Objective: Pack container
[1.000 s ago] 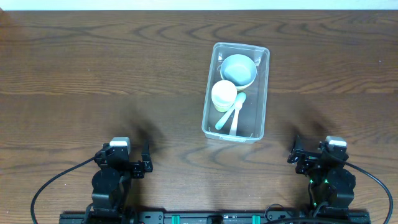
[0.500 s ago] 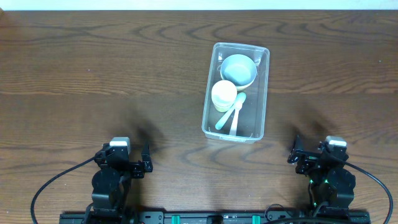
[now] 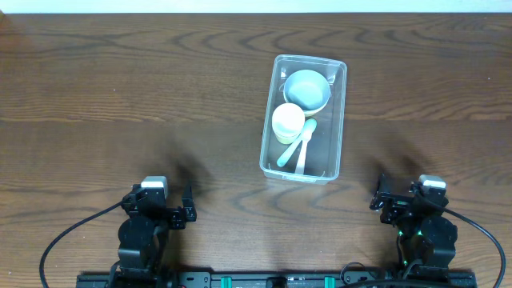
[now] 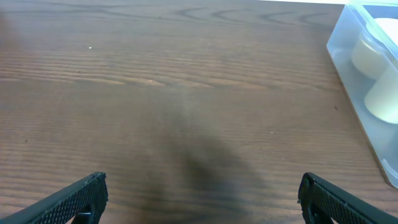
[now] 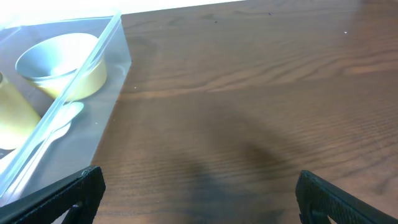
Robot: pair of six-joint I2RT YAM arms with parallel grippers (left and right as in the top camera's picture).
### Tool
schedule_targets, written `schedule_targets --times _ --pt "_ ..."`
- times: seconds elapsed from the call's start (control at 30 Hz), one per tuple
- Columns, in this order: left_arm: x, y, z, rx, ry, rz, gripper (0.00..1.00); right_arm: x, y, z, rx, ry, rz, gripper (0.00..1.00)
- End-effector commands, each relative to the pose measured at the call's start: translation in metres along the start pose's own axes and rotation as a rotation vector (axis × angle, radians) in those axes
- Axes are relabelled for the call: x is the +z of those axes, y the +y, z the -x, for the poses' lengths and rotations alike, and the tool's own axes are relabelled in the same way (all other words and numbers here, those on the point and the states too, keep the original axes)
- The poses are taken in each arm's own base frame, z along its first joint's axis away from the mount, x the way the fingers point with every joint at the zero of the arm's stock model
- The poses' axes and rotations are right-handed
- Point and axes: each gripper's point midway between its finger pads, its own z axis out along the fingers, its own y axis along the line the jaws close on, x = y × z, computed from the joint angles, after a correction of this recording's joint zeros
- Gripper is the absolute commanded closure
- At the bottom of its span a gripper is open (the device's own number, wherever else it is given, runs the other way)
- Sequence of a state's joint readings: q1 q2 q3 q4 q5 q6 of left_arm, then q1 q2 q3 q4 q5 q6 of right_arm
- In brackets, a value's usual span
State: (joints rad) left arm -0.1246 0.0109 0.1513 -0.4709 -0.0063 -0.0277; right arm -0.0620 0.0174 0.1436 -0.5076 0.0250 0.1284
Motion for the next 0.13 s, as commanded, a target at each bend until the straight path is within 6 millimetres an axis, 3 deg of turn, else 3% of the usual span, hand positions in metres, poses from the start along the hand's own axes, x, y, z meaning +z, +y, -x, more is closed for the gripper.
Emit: schedule_targets --times 0.0,0.1 --pt "0.0025 0.0018 -0.0062 -0.013 0.011 0.007 0.02 0.0001 0.004 -0.0003 -0.015 -0.004 0.02 0.01" --pt "0.0025 0.0018 -0.0062 -0.014 0.011 0.007 0.02 0.0001 0.004 -0.0003 -0.015 -0.004 0.02 0.01"
